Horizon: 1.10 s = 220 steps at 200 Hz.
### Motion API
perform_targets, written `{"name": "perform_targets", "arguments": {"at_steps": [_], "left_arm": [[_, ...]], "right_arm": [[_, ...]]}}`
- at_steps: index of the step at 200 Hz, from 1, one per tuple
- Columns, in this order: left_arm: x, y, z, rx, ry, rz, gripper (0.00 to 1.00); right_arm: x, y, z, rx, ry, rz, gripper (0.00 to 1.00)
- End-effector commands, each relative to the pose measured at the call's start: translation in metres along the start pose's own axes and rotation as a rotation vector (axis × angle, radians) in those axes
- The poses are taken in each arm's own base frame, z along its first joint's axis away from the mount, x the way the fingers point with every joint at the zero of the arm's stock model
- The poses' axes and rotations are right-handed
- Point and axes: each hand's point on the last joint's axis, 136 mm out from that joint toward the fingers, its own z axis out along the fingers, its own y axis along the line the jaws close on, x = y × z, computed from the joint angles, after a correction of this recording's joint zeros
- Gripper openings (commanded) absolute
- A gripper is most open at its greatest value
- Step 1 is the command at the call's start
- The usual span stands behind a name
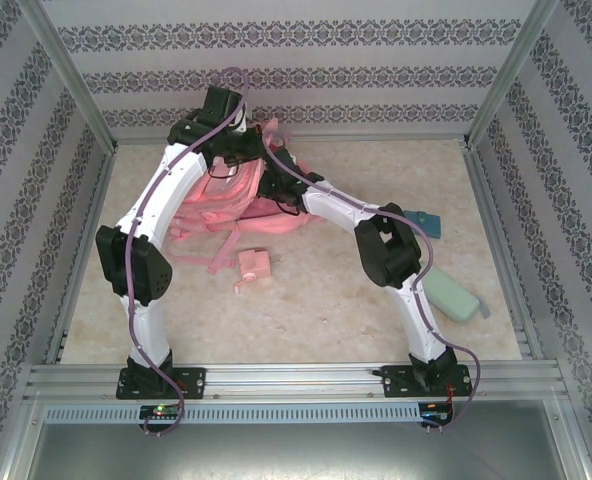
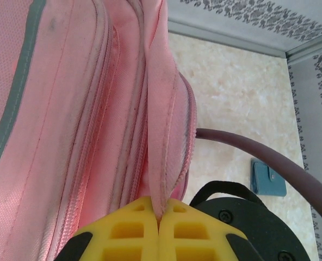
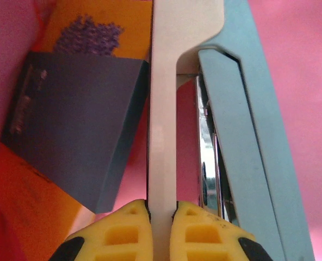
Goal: Pack the student bag
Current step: Place the loose stationery in the student bag, then adjust the loose stationery in the student bag.
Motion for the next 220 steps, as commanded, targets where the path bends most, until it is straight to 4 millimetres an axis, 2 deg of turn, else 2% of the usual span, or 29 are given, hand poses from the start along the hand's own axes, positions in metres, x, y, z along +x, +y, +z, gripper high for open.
{"name": "perform_targets", "arguments": {"at_steps": [1, 11, 22, 40, 70, 97, 118, 138, 165, 220], "left_arm": [[-0.008, -0.024, -0.011, 0.083, -0.046, 0.011, 0.00], [-0.007, -0.024, -0.010, 0.081, -0.045, 0.013, 0.00], [-0.007, -0.022, -0.010, 0.075, -0.044, 0.017, 0.00], [-0.008, -0.020, -0.009, 0.067, -0.047, 0.023, 0.00], [-0.008, -0.018, -0.007, 0.055, -0.050, 0.034, 0.00], [-0.008, -0.016, -0.005, 0.048, -0.049, 0.044, 0.00], [-0.008, -0.015, -0.002, 0.048, -0.048, 0.047, 0.00], [-0.008, -0.017, 0.000, 0.062, -0.044, 0.042, 0.00], [-0.007, -0.019, 0.001, 0.074, -0.037, 0.036, 0.00], [-0.003, -0.027, 0.002, 0.113, -0.021, 0.013, 0.00]], "right_arm": [[-0.021, 0.043, 0.003, -0.188, -0.015, 0.066, 0.17], [-0.018, 0.045, 0.004, -0.189, 0.003, 0.057, 0.38], [-0.016, 0.044, 0.002, -0.178, 0.010, 0.042, 0.46], [-0.019, 0.043, -0.009, -0.178, -0.003, 0.031, 0.48], [-0.023, 0.045, -0.043, -0.172, -0.023, -0.019, 0.49], [-0.023, 0.037, -0.072, -0.149, -0.042, -0.062, 0.54], [-0.021, 0.027, -0.082, -0.132, -0.048, -0.083, 0.54], [-0.020, 0.007, -0.078, -0.095, -0.029, -0.062, 0.53], [-0.014, -0.018, -0.060, -0.081, 0.038, -0.023, 0.54], [-0.006, -0.028, -0.021, -0.092, 0.113, -0.006, 0.57]]}}
